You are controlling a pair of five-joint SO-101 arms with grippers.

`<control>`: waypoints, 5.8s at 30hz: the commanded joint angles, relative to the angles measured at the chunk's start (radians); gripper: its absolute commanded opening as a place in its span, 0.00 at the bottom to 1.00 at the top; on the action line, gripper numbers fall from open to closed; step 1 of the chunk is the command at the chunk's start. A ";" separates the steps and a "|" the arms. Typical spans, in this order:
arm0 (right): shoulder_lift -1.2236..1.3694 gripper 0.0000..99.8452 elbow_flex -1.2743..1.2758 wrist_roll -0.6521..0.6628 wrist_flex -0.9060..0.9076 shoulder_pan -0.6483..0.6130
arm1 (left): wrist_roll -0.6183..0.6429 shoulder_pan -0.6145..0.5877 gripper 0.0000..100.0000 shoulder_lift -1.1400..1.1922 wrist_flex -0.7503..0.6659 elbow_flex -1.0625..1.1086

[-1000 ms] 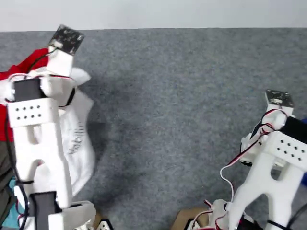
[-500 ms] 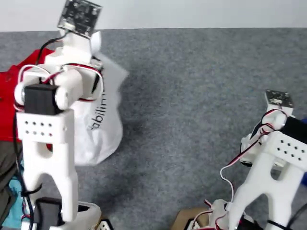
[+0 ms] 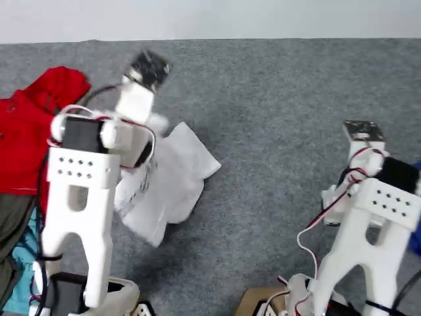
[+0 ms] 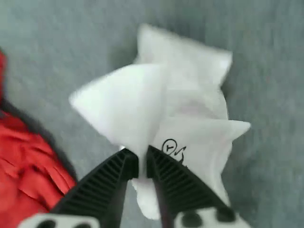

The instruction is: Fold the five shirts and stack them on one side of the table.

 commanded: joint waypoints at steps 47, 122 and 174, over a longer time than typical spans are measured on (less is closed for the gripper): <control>0.438 0.14 -0.321 -0.137 -0.334 -1.155 | -0.132 -1.114 0.15 -0.041 0.037 0.170; 0.746 0.01 -1.036 0.049 0.042 -1.152 | -0.133 -1.077 0.15 -0.041 0.012 0.163; 0.461 0.24 -0.408 0.135 -0.309 -0.707 | -0.048 -0.623 0.18 -0.032 -0.147 0.180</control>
